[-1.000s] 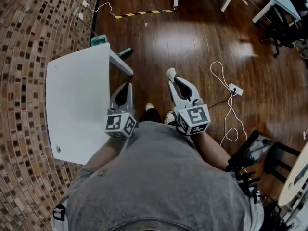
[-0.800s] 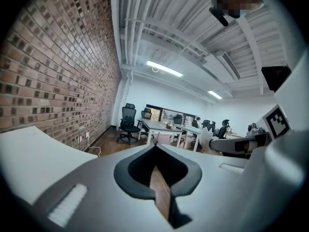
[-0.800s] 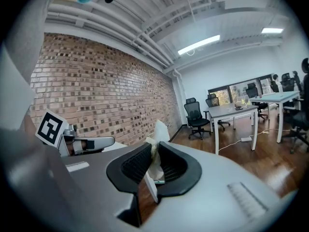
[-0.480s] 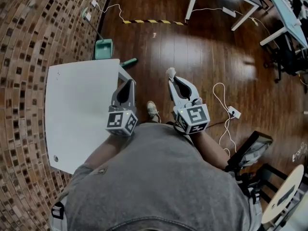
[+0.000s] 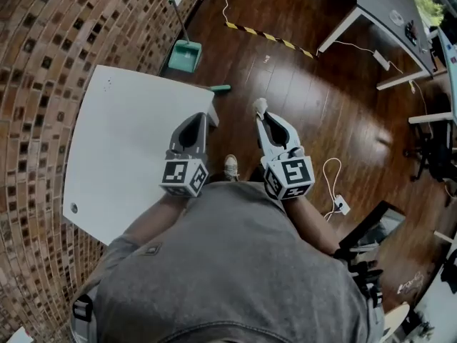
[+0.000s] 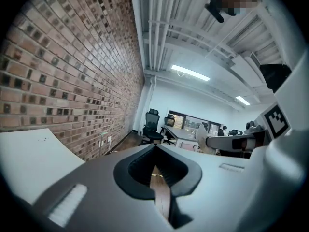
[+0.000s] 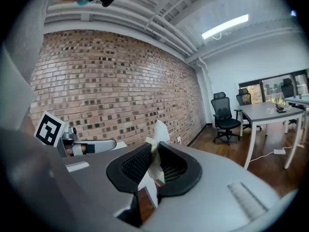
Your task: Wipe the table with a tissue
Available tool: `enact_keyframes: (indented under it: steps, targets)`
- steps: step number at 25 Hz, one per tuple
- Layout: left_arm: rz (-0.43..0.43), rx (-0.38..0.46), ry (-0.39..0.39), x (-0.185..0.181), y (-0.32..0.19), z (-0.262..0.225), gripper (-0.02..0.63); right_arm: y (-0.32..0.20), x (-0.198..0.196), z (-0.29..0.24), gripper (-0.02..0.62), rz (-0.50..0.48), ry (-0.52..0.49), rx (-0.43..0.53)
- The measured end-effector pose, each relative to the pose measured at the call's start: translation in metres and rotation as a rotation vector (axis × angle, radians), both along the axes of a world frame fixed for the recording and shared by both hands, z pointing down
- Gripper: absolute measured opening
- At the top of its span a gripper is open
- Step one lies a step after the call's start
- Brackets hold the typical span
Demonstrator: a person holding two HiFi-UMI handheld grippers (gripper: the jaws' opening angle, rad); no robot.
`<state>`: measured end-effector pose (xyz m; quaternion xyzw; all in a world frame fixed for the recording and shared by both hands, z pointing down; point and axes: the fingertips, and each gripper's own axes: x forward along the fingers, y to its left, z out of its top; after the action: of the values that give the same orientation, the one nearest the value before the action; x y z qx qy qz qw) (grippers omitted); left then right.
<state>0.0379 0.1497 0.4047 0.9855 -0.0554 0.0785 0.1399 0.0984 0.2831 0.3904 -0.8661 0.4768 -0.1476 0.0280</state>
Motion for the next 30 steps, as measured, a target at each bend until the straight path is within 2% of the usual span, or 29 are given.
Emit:
enact_keyframes:
  steps: [3, 10, 19, 22, 26, 30]
  targets:
    - [-0.072, -0.007, -0.015, 0.005, -0.018, 0.005, 0.002, -0.023, 0.017, 0.004, 0.063, -0.07, -0.008, -0.002]
    - [-0.323, 0.003, -0.046, 0.019, -0.051, 0.006, 0.002, -0.072, 0.066, 0.005, 0.063, -0.294, -0.019, 0.001]
    - [-0.65, -0.004, -0.067, 0.037, -0.059, 0.008, 0.002, -0.11, 0.125, 0.008, 0.063, -0.576, -0.037, -0.012]
    - [-0.742, -0.014, -0.079, 0.03, -0.059, 0.009, 0.002, -0.127, 0.126, 0.008, 0.063, -0.667, -0.049, -0.011]
    - [-0.82, -0.016, -0.095, 0.016, -0.068, 0.01, 0.002, -0.152, 0.113, 0.017, 0.063, -0.76, -0.068, -0.028]
    - [-0.898, -0.009, -0.073, 0.004, -0.095, 0.008, 0.002, -0.19, 0.099, 0.019, 0.063, -0.862, -0.049, -0.036]
